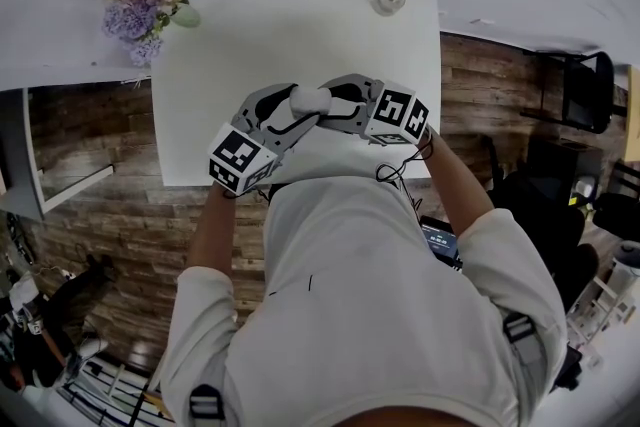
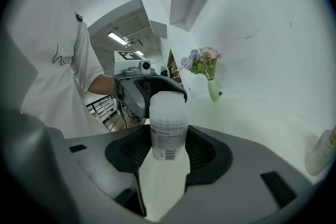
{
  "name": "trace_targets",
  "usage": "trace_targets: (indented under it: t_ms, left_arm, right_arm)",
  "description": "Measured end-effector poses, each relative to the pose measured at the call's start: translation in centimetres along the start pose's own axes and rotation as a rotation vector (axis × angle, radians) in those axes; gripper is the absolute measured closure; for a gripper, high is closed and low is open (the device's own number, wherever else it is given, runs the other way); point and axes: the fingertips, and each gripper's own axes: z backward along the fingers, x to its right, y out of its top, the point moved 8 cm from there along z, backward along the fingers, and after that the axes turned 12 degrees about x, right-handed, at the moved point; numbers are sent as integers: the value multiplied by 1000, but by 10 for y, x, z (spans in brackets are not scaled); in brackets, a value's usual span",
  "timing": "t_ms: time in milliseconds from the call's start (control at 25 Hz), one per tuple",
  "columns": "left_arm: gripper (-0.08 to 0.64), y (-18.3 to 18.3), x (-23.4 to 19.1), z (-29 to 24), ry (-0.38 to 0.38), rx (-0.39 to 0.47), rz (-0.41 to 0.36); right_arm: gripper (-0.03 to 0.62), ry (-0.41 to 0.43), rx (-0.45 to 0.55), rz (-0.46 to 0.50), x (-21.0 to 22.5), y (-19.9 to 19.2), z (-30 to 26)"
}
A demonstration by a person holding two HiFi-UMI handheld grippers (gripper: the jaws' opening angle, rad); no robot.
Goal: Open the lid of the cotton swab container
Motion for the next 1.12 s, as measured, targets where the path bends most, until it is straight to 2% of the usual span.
trace_targets:
  t_ms: [280,1120]
  left_arm:
    - [296,-4,-1,2,16,20,71]
    - [293,-5,-3,4,45,24,140]
  right_arm:
    - [393,-15,-4,28,-1,-4,0]
    - [385,-48,-13,87,-4,-1,-4]
